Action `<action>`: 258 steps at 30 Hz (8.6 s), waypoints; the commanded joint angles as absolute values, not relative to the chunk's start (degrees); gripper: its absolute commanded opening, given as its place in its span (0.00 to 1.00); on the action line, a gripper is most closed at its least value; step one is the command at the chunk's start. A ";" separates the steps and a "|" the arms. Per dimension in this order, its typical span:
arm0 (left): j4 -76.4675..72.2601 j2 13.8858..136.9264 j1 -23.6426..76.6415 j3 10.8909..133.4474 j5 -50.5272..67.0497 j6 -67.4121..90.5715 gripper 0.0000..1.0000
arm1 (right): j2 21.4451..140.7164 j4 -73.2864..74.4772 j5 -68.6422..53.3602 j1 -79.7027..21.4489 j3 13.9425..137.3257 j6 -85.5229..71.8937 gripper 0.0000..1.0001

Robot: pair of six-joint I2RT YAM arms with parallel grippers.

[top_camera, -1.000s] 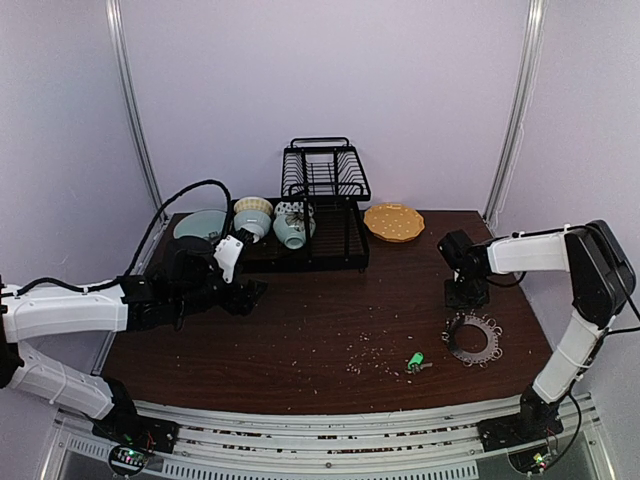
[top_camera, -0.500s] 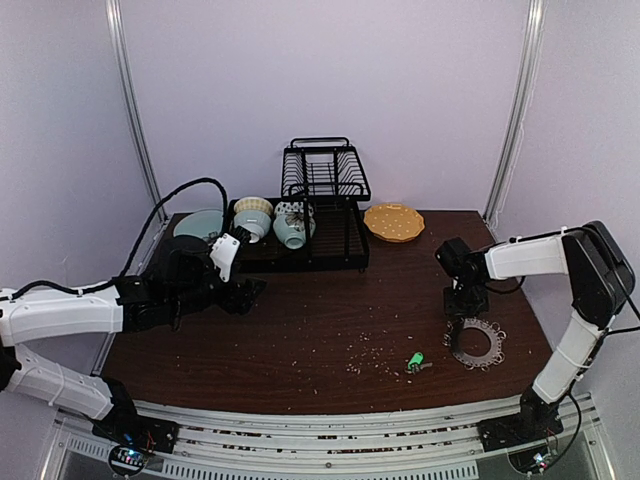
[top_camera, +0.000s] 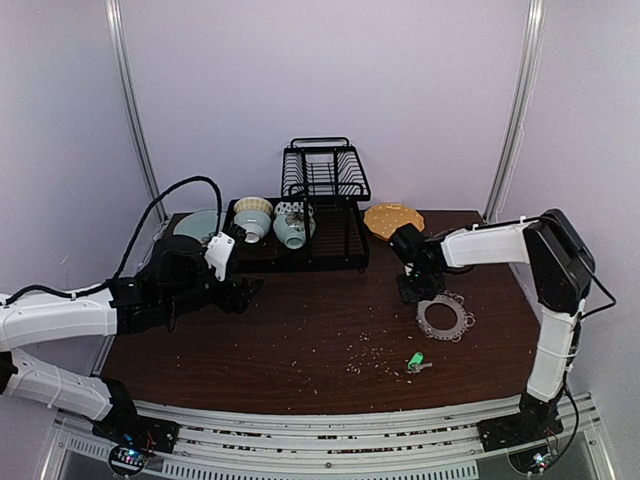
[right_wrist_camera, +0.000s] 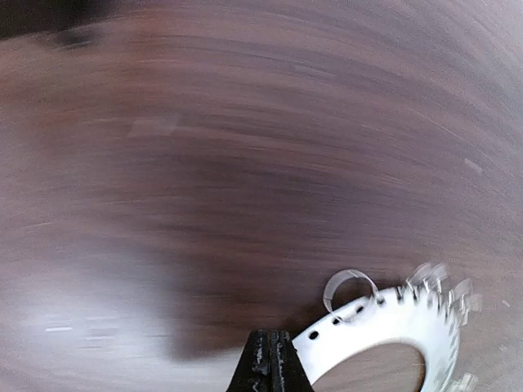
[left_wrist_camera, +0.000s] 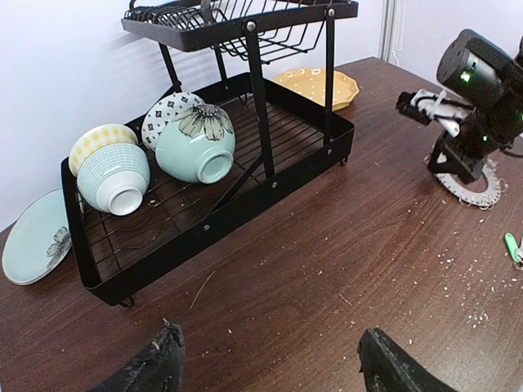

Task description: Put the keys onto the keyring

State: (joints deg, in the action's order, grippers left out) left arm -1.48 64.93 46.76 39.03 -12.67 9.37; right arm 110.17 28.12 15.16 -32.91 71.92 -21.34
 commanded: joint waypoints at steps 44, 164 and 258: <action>-8.79 57.92 46.59 37.40 -6.08 8.94 0.80 | 79.84 43.36 -7.21 -44.19 55.83 52.69 0.66; -25.34 73.91 63.98 51.82 24.96 -11.58 0.22 | 66.94 -9.34 -54.79 -50.70 56.80 26.85 0.00; -37.02 70.72 79.27 45.83 -18.66 -45.55 0.00 | 59.36 -26.36 -38.75 -56.23 44.38 40.28 0.41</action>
State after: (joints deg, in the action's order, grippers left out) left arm -34.70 68.34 76.66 44.77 -8.43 -33.82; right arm 57.43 -20.12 -41.56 -51.88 44.27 33.06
